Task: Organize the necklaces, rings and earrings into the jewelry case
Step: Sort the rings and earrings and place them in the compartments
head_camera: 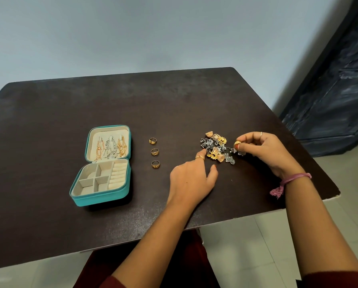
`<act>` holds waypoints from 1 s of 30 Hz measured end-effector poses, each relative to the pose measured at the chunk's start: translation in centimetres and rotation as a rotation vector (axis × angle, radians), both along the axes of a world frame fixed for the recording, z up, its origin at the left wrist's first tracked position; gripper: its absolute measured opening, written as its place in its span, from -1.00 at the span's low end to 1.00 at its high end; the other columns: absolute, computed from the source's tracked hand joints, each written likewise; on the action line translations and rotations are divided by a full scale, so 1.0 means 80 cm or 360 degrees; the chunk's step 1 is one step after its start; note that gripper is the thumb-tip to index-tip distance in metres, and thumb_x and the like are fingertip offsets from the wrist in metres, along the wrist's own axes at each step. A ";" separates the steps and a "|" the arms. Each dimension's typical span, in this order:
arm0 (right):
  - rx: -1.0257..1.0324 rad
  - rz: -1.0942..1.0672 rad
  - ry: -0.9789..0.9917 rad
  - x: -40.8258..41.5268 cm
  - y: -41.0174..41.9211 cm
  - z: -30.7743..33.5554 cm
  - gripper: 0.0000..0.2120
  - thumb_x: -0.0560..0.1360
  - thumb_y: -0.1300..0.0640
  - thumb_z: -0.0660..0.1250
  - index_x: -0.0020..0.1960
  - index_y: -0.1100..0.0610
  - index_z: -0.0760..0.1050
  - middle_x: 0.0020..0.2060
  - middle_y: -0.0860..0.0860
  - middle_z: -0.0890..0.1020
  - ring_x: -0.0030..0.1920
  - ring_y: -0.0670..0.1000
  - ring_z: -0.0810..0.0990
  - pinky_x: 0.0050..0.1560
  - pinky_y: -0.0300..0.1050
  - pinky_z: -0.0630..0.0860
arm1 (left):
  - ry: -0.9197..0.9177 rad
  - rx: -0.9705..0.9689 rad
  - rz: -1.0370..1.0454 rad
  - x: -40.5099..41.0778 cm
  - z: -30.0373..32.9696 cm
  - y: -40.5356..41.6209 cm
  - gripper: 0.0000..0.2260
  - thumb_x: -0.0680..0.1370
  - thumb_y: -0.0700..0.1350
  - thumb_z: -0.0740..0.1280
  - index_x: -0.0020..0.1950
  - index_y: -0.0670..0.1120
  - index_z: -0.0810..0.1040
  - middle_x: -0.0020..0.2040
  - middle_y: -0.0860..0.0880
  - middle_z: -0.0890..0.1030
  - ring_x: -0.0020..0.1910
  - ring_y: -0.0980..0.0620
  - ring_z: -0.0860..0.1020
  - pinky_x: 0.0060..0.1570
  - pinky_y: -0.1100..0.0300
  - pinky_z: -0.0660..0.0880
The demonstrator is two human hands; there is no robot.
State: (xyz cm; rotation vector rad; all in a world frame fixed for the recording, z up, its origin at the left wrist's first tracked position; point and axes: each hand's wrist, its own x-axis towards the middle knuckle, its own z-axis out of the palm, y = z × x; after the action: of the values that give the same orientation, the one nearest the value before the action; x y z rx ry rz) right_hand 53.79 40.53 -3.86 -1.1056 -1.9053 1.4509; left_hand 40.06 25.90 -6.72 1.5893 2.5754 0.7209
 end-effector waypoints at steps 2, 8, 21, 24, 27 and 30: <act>-0.0016 0.0011 0.0010 0.000 0.002 0.003 -0.83 0.37 0.30 0.48 -0.06 0.21 0.60 -0.27 0.05 0.63 -0.37 -0.18 0.55 -0.38 -0.42 0.42 | -0.0017 0.0012 -0.0006 0.000 0.000 0.000 -0.53 0.60 0.13 0.10 0.48 0.03 0.24 -0.13 -0.05 0.65 -0.05 -0.07 0.60 -0.26 0.14 0.30; -0.0128 -0.0009 0.0016 -0.001 0.008 0.010 -0.84 0.33 0.23 0.50 -0.12 0.12 0.60 -0.29 -0.04 0.68 -0.34 -0.20 0.57 -0.33 -0.35 0.40 | -0.0043 -0.0005 -0.0024 0.000 0.002 -0.002 -0.54 0.60 0.12 0.11 0.48 0.02 0.26 -0.15 -0.05 0.64 -0.07 -0.09 0.60 -0.28 0.14 0.29; 0.0005 -0.0060 0.0366 -0.023 -0.030 0.013 -0.89 0.39 0.26 0.46 -0.08 0.21 0.63 -0.22 0.08 0.66 -0.22 -0.11 0.64 -0.17 -0.31 0.58 | -0.0214 0.0083 -0.0047 -0.003 0.002 -0.008 -0.73 0.56 0.04 0.17 0.23 0.01 0.39 -0.24 -0.02 0.63 -0.17 -0.05 0.59 -0.27 0.11 0.39; 0.0002 -0.0021 0.0412 -0.031 -0.039 0.012 -0.90 0.44 0.26 0.41 -0.04 0.19 0.62 -0.26 0.08 0.66 -0.24 -0.11 0.65 -0.19 -0.33 0.57 | -0.0259 0.0139 -0.0134 -0.004 0.002 -0.016 -0.89 0.54 -0.01 0.22 -0.05 -0.03 0.43 -0.28 0.01 0.59 -0.19 -0.04 0.57 -0.20 0.09 0.43; -0.0005 0.0071 0.0348 -0.038 -0.048 0.011 -0.91 0.48 0.24 0.37 -0.02 0.15 0.61 -0.24 0.07 0.67 -0.20 -0.08 0.66 -0.18 -0.30 0.59 | -0.0192 0.0154 -0.0297 -0.004 0.000 -0.025 -0.87 0.53 0.02 0.24 -0.07 -0.02 0.49 -0.23 0.06 0.52 -0.11 -0.02 0.53 -0.08 0.09 0.40; 0.0036 0.0184 0.0259 -0.047 -0.063 0.010 -0.90 0.52 0.26 0.32 -0.05 0.11 0.59 -0.23 0.07 0.65 -0.23 -0.10 0.66 -0.15 -0.26 0.59 | -0.0078 0.0187 -0.0430 -0.003 -0.007 -0.043 -0.81 0.56 0.03 0.21 0.06 -0.01 0.52 -0.06 0.03 0.56 -0.02 -0.01 0.50 -0.04 0.10 0.34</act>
State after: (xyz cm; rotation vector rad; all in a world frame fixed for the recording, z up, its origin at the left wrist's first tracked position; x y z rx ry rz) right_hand 50.00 35.46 -3.08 -0.8515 -1.8924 1.5277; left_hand 39.81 22.44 -7.31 1.8779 2.2595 0.8844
